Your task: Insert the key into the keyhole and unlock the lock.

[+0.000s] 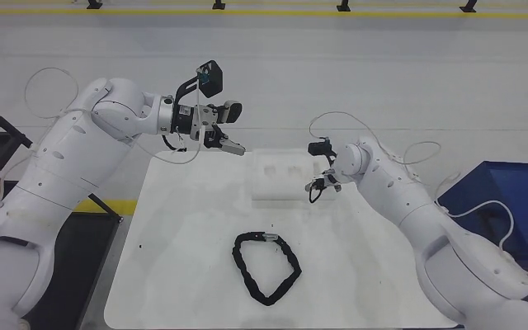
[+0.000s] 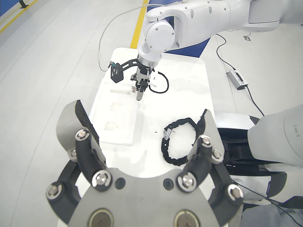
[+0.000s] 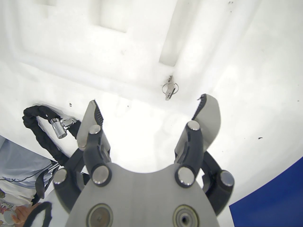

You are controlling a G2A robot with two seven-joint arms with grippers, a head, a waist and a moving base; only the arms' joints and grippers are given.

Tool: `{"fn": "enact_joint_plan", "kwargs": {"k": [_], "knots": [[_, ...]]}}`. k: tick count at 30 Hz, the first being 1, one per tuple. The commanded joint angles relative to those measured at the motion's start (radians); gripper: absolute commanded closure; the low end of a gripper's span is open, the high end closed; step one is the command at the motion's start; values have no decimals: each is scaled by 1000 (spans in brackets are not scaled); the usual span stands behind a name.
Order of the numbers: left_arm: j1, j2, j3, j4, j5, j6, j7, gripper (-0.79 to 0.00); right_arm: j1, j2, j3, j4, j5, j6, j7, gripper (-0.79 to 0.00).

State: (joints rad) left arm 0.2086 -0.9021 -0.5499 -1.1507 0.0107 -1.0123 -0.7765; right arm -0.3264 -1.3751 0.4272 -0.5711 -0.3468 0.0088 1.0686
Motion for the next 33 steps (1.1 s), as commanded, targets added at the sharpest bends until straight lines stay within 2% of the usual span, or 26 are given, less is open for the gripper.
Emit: {"fn": "enact_joint_plan", "kwargs": {"k": [1, 13, 18, 25, 27, 30, 33], "knots": [[0, 0, 0, 0, 0, 0, 0, -785, -1, -6, -1, 9, -6, 4, -1, -382], [0, 0, 0, 0, 0, 0, 0, -785, 2, -44, 5, 87, -39, 31, -54, -283], [0, 0, 0, 0, 0, 0, 0, -785, 2, -61, 11, 122, -44, 34, -82, -203], [0, 0, 0, 0, 0, 0, 0, -785, 3, -88, 13, 162, -51, 26, -86, -148], [0, 0, 0, 0, 0, 0, 0, -785, 4, -95, 14, 176, -53, 28, -87, -117], [0, 0, 0, 0, 0, 0, 0, -785, 6, -105, 17, 198, -55, 38, -90, 0], [0, 0, 0, 0, 0, 0, 0, -785, 9, -115, 21, 219, -56, 46, -97, 0]]}}
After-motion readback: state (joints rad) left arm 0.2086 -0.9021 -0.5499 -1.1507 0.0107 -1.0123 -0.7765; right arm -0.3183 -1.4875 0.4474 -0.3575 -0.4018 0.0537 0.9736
